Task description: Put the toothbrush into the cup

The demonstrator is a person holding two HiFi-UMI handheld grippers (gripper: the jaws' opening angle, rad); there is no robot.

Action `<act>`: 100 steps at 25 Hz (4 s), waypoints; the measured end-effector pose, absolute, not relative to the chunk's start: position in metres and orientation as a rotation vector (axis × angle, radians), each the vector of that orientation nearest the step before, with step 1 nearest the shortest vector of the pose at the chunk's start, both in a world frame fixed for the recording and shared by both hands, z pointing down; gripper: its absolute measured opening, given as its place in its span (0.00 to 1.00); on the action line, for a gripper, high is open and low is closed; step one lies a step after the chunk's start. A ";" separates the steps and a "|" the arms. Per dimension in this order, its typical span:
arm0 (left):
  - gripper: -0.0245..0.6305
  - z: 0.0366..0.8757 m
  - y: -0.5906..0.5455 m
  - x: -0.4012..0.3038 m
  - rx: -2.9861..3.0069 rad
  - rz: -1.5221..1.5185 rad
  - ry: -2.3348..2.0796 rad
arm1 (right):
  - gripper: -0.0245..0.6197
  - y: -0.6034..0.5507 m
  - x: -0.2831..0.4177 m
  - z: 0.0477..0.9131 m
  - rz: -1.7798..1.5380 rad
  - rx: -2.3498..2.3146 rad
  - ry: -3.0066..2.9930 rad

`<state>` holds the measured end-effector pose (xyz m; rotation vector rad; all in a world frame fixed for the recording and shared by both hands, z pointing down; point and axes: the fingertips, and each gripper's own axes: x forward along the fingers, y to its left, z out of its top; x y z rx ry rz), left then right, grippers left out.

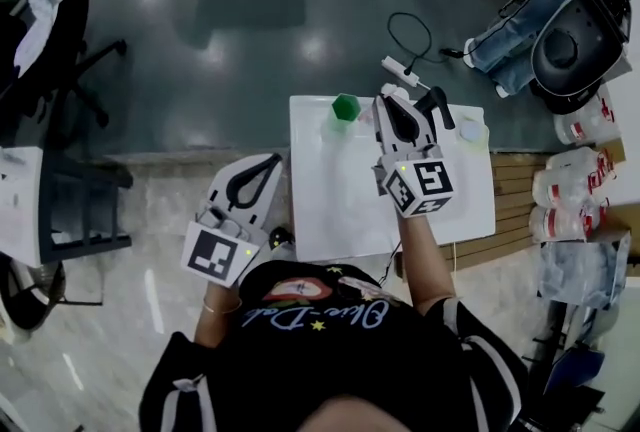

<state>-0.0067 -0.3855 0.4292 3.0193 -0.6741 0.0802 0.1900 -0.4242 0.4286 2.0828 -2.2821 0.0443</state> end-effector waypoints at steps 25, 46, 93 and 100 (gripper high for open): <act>0.04 0.445 -0.442 -0.027 2.988 0.057 -0.678 | 0.06 -0.475 0.181 0.554 0.321 1.908 -2.048; 0.04 0.431 -0.409 -0.056 2.976 0.029 -0.781 | 0.15 -0.457 0.166 0.544 0.368 1.901 -2.091; 0.04 0.399 -0.304 0.034 3.069 0.100 -0.670 | 0.04 -0.283 0.143 0.421 0.401 1.882 -2.630; 0.04 0.399 -0.306 0.029 3.060 0.100 -0.696 | 0.04 -0.287 0.139 0.419 0.400 1.864 -2.641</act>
